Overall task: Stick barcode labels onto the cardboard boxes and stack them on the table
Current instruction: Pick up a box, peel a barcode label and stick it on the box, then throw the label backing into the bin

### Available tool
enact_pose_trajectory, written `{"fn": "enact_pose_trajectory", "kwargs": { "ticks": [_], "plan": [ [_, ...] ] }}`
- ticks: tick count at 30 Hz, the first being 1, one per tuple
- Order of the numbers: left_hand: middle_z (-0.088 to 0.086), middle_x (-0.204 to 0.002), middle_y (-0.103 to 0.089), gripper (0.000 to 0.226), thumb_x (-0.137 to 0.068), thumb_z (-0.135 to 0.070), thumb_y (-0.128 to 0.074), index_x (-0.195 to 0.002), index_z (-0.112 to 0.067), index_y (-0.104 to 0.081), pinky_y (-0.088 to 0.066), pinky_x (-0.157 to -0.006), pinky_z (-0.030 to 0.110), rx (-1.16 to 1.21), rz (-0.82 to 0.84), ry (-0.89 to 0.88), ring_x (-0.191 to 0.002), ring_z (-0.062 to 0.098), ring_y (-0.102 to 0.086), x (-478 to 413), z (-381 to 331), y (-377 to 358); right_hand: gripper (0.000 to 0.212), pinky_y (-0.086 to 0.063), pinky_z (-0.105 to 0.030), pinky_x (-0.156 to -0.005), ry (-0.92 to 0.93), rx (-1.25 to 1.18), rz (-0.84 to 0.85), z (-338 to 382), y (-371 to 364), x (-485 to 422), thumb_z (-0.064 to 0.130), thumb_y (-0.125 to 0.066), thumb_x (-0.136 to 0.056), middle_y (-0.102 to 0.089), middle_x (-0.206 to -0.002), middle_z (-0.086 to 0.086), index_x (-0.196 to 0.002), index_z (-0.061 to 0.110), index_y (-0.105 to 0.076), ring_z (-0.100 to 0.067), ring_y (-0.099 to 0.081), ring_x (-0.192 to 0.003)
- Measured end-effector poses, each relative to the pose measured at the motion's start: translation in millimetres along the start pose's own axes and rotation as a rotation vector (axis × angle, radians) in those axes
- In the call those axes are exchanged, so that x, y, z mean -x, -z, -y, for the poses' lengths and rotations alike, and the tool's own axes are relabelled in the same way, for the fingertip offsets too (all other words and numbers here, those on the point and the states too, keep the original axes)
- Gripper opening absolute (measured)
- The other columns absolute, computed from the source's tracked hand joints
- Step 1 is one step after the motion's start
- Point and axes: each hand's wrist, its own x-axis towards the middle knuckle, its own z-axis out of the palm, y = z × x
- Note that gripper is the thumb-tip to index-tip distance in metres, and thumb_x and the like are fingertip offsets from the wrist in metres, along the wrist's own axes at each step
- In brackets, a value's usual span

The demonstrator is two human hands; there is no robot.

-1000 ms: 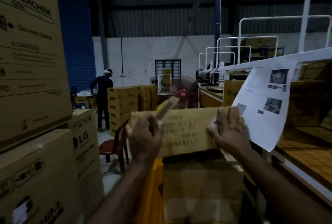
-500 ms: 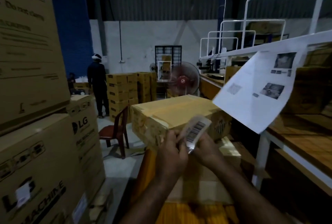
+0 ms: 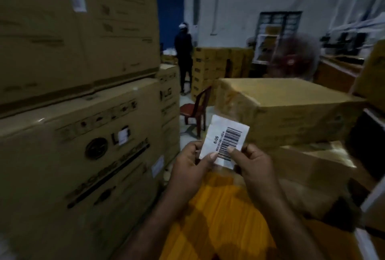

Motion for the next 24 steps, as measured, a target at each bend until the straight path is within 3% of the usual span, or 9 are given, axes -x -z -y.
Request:
{"fn": "enact_pose_trajectory", "kwargs": {
  "ticks": [5, 9, 12, 14, 16, 17, 20, 24],
  "plan": [
    [0.014, -0.092, -0.076, 0.003, -0.095, -0.008, -0.060, -0.097, -0.006, -0.061, -0.058, -0.061, 0.029, 0.072, -0.293, 0.142, -0.080, 0.026, -0.075, 98, 5, 56, 0.016, -0.058, -0.045, -0.080, -0.153, 0.020, 0.344, -43, -53, 52, 0.018, -0.066, -0.091, -0.077, -0.100, -0.001, -0.106, 0.018, -0.071, -0.021, -0.073, -0.095],
    [0.018, -0.085, -0.074, 0.015, -0.094, -0.015, -0.064, -0.082, -0.019, -0.072, -0.055, -0.067, 0.037, -0.009, -0.602, 0.215, -0.075, 0.033, -0.068, 188, 17, 95, 0.014, -0.059, -0.046, -0.080, -0.284, 0.008, 0.583, -74, -101, 117, 0.014, -0.065, -0.092, -0.077, -0.097, -0.004, -0.104, 0.015, -0.072, -0.022, -0.073, -0.092],
    [0.016, -0.079, -0.073, 0.014, -0.095, -0.007, -0.060, -0.088, -0.012, -0.071, -0.053, -0.053, 0.027, -0.005, -0.846, 0.220, -0.062, 0.019, -0.066, 259, 12, 115, 0.014, -0.058, -0.043, -0.080, -0.364, -0.038, 0.759, -88, -132, 168, 0.009, -0.066, -0.090, -0.077, -0.095, -0.007, -0.103, 0.009, -0.072, -0.025, -0.074, -0.091],
    [0.016, -0.088, -0.074, 0.012, -0.093, -0.007, -0.063, -0.089, -0.014, -0.071, -0.056, -0.057, 0.033, -0.041, -0.969, 0.247, -0.067, 0.023, -0.068, 303, 7, 125, 0.015, -0.058, -0.041, -0.078, -0.400, -0.023, 0.878, -92, -151, 201, 0.007, -0.068, -0.089, -0.077, -0.095, -0.007, -0.104, 0.008, -0.070, -0.025, -0.074, -0.089],
    [0.016, -0.101, -0.074, 0.013, -0.090, -0.010, -0.067, -0.084, -0.018, -0.074, -0.056, -0.071, 0.045, -0.102, -1.054, 0.261, -0.081, 0.028, -0.069, 342, 3, 136, 0.014, -0.057, -0.034, -0.067, -0.428, 0.023, 0.951, -96, -167, 228, 0.007, -0.068, -0.089, -0.078, -0.090, -0.004, -0.102, 0.011, -0.068, -0.020, -0.075, -0.081],
    [0.012, -0.097, -0.075, 0.015, -0.090, -0.009, -0.067, -0.081, -0.018, -0.074, -0.054, -0.072, 0.042, -0.129, -1.100, 0.272, -0.081, 0.025, -0.068, 359, 1, 141, 0.011, -0.055, -0.031, -0.062, -0.433, 0.044, 0.962, -97, -175, 238, 0.007, -0.068, -0.089, -0.077, -0.087, -0.005, -0.100, 0.011, -0.069, -0.017, -0.073, -0.075],
    [0.002, -0.074, -0.075, 0.015, -0.090, -0.006, -0.066, -0.080, -0.016, -0.072, -0.053, -0.066, 0.034, -0.196, -1.188, 0.343, -0.067, 0.017, -0.066, 399, -2, 161, 0.005, -0.051, -0.026, -0.055, -0.429, 0.091, 0.967, -101, -200, 260, 0.006, -0.066, -0.090, -0.072, -0.079, -0.012, -0.095, 0.004, -0.069, -0.019, -0.063, -0.066],
    [0.000, -0.071, -0.075, 0.017, -0.090, -0.009, -0.069, -0.077, -0.019, -0.072, -0.055, -0.060, 0.031, -0.238, -1.171, 0.451, -0.060, 0.014, -0.066, 432, 1, 187, 0.010, -0.048, -0.025, -0.051, -0.385, 0.149, 1.018, -106, -232, 283, 0.004, -0.065, -0.090, -0.066, -0.072, -0.006, -0.092, 0.013, -0.065, -0.017, -0.061, -0.061]
  ]
}}
